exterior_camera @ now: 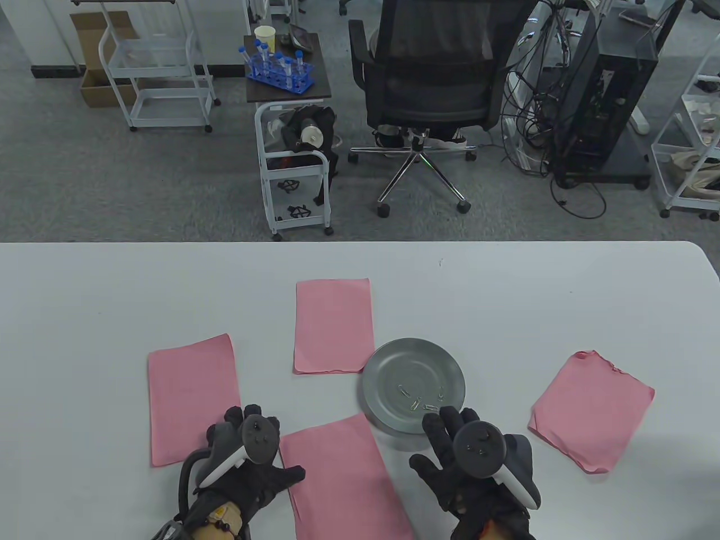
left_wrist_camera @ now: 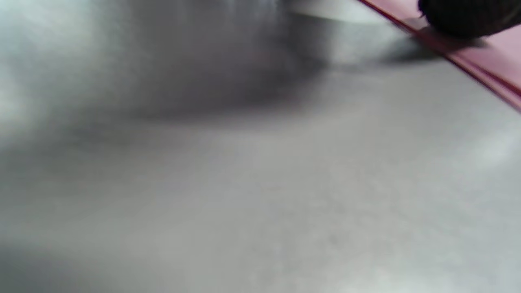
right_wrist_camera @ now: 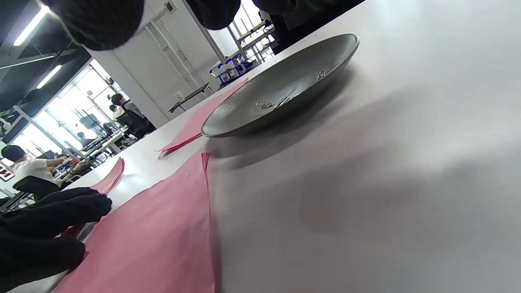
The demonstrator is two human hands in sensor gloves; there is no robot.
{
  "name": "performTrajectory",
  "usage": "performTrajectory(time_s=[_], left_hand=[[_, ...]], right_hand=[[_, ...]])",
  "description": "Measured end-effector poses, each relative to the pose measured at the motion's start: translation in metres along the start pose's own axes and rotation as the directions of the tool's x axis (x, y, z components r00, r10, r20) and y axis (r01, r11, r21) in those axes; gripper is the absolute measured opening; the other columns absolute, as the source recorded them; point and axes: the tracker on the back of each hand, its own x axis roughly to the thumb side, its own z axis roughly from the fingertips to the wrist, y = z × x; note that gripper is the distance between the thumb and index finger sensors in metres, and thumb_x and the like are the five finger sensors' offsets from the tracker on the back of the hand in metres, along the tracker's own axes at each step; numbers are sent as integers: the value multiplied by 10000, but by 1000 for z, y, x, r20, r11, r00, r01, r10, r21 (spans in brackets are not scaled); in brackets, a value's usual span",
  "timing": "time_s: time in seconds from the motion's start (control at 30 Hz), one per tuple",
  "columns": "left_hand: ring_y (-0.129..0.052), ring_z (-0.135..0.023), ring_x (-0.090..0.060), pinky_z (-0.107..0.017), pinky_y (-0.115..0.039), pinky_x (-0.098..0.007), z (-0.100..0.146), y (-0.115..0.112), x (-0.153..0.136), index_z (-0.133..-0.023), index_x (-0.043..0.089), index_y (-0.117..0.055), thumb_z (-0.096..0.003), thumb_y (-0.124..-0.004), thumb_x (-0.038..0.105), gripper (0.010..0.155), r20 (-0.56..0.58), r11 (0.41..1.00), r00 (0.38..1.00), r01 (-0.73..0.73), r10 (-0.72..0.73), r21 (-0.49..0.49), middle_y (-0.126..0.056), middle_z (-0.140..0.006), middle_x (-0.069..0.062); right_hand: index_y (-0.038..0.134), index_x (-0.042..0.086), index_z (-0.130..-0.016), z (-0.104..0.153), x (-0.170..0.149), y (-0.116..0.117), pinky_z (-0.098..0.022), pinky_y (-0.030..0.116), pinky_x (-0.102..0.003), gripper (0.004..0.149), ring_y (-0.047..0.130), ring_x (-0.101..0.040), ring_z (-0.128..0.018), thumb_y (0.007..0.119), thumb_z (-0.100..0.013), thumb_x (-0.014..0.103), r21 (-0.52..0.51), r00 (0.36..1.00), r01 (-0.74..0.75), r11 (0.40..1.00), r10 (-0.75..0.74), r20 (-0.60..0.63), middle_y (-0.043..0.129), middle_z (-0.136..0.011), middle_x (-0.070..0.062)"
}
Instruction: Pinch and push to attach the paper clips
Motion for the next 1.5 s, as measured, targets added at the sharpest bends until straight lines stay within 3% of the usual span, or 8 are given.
performTrajectory(time_s=[0.37, 0.6, 0.8, 1.03, 1.13, 1.27, 1.4, 1.5], left_hand=[[-293, -1143, -325, -797, -233, -632, 6, -2, 3, -793, 445, -779, -430, -847, 407, 371, 89, 946, 959, -281, 270, 162, -436, -1157, 7], [-856, -981, -221, -776, -548, -598, 46, 24, 10, -773, 404, -817, -430, -841, 393, 345, 380, 866, 850, -460, 365, 198, -871, -944, 64], [-907, -920, -192, -769, -575, -584, 93, 45, 15, -771, 404, -811, -429, -838, 400, 343, 628, 764, 696, -599, 350, 238, -897, -899, 71], [-754, -1044, -207, -789, -503, -608, 128, 49, 20, -895, 404, -703, -445, -813, 428, 464, 817, 698, 523, -679, 242, 228, -759, -1021, 81], [-464, -1156, -274, -808, -367, -631, 127, 49, 19, -1086, 350, -348, -401, -821, 562, 859, 816, 698, 515, -686, 264, 208, -415, -1176, 20], [-464, -1166, -313, -800, -365, -655, 107, 41, 13, -1109, 310, -269, -356, -825, 644, 994, 780, 710, 480, -701, 403, 65, -379, -1196, -9], [-642, -1123, -303, -786, -446, -658, 86, 30, 16, -1081, 334, -524, -379, -855, 582, 815, 739, 700, 403, -703, 540, -129, -639, -1141, 17], [-840, -1007, -244, -767, -540, -628, 72, 21, 15, -955, 353, -751, -411, -861, 485, 571, 698, 727, 488, -684, 524, -67, -875, -977, 52]], right_hand=[[361, 235, -1011, -4, 4, 11, -656, 70, -691, 754, 111, -457, -1015, 654, -400, 564, 58, 1000, -14, 998, 13, 13, 229, -1128, -115], [215, 206, -1004, -2, 4, 14, -666, 113, -702, 855, 146, -464, -1021, 685, -392, 576, 120, 988, 130, 984, -138, 69, 215, -1125, -117], [131, 161, -990, -5, 3, 18, -678, 149, -726, 979, 209, -464, -1043, 754, -371, 595, 307, 903, 362, 880, -413, 121, 268, -1130, -113], [697, 253, -874, 19, 31, 3, -714, 489, -641, 458, 777, -343, -910, 763, -438, 376, 236, 699, 543, 806, -589, 405, 866, -896, -4], [725, 290, -847, 35, 37, -6, -710, 532, -618, 436, 816, -311, -888, 763, -423, 384, 107, 638, 605, 789, -560, 529, 893, -870, 26], [732, 298, -842, 37, 37, -6, -712, 524, -623, 434, 815, -313, -888, 769, -419, 384, 180, 550, 661, 728, -634, 544, 902, -866, 30], [715, 281, -858, 24, 33, 9, -710, 504, -639, 457, 795, -331, -896, 775, -417, 385, 192, 613, 624, 758, -626, 482, 883, -884, 13], [627, 234, -918, 11, 27, 20, -696, 459, -671, 590, 728, -384, -922, 808, -387, 420, 183, 703, 563, 806, -583, 407, 794, -953, -41]])
